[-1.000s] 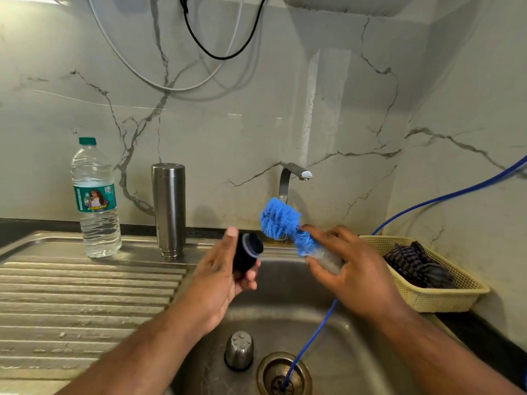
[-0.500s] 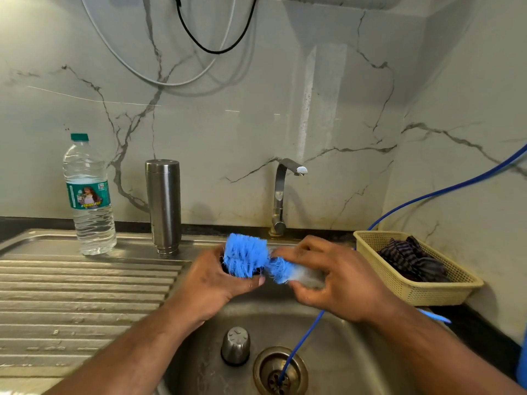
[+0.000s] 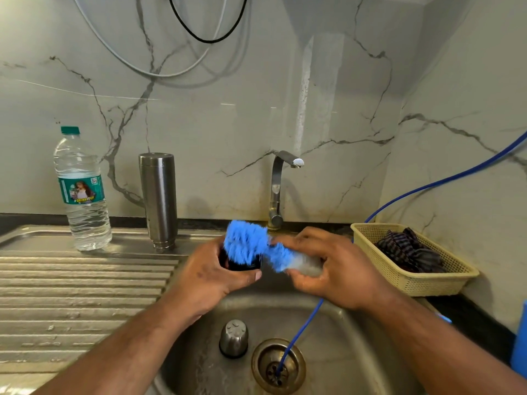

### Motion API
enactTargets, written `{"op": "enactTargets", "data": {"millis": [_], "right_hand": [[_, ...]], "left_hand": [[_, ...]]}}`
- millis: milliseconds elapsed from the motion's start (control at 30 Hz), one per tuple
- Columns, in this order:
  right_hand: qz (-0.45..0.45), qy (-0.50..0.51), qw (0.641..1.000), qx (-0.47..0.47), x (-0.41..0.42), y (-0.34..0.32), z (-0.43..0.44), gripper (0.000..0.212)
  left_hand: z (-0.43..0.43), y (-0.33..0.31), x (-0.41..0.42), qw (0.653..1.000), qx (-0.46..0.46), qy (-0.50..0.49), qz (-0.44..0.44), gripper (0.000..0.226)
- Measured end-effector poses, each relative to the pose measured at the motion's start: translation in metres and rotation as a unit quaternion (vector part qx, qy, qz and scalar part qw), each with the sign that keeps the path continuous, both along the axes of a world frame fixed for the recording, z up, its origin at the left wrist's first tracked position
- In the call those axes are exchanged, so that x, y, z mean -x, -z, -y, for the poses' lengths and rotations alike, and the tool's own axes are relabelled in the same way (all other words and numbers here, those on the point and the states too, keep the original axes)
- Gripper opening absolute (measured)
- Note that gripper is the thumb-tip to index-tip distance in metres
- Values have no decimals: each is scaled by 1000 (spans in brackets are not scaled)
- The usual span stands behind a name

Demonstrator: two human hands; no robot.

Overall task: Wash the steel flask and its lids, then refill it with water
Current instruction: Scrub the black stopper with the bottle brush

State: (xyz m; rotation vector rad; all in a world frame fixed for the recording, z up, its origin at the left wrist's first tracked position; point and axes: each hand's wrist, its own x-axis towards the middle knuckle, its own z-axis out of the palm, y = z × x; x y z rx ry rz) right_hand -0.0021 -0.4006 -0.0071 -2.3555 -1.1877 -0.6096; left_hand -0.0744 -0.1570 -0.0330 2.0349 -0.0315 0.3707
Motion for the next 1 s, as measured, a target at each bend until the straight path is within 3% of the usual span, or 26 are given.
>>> {"op": "enactTargets", "data": {"millis": [100,200,367,467,600,767,933,1000], "right_hand": [[10,49,998,-33,-1,-1,0,65],[-29,-30,999,11,4,0,-2,62],[10,67,997,-21,1,-2,-2,60],[-33,-9,999,-11,4,-1,-2,61],[-22,31,999,-39,-6,-4,5,63],[-27,-47,999,-4,3,-2,-5,60],[-34,-10,998,-58,-15,-10,17,54],[-35,-29,998,-42,-9,-10,12,55]], "left_hand": [[2,0,0,1000,14,-5,11,54],[0,1,2,1000,9,-9,15,50],[-3,2,-4,999,6,-15,41,109],[1,2,-3,999,-13,-11,51,104],[6,3,-3,998,-30,-7,56,110],[3,2,-1,993,-87,-23,71,84],[-2,2,-2,996,-67,1,51,93],[1,3,-1,995,-87,12,41,76]]}}
